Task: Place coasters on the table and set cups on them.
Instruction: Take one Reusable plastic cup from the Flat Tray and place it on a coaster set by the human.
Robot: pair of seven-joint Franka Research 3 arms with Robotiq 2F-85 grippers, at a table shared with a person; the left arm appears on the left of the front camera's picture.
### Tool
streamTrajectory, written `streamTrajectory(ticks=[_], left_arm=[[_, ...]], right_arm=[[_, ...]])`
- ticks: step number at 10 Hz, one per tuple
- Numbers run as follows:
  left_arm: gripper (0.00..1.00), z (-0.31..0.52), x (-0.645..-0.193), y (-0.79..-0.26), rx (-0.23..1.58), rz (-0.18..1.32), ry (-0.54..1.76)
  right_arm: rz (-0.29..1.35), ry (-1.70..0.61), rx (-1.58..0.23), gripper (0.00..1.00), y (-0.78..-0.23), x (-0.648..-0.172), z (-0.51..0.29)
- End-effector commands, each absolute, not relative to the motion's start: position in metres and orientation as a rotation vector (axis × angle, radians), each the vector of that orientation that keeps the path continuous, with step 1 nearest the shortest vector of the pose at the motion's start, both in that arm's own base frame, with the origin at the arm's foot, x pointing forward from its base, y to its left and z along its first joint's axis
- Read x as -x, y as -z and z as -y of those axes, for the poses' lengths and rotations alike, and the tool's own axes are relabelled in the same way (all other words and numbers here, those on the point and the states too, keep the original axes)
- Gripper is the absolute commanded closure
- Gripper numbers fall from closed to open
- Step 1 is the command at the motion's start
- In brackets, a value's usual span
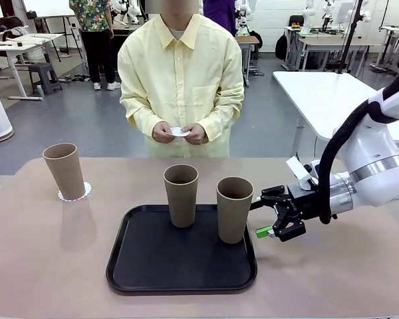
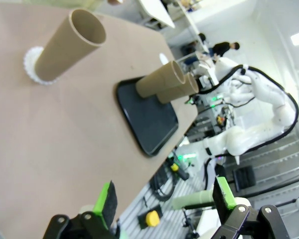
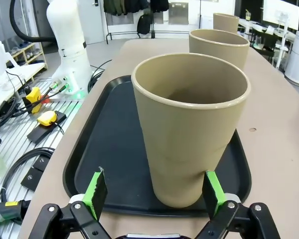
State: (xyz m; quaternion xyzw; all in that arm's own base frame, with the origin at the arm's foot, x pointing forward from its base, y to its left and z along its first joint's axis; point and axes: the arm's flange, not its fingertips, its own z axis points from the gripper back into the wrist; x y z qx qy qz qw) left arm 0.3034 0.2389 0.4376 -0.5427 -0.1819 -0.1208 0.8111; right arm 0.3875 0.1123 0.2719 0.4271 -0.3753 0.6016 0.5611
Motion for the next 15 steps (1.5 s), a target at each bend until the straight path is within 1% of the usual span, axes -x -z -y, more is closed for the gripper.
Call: streamTrajectory(ticks=[1,15], left_arm=[[0.00,-0.239,-0.302,-0.439,1.168,0.395,0.259],[0.00,-0.239,-0.302,-0.439,1.168,0.395,0.259]], right_arm=[[0.911,-1.430,-1.013,0.00,-0.264,-0.396,-0.118],[0.919,-1.463,-1.027,0.00,-0.257,-0.412,-0.139]])
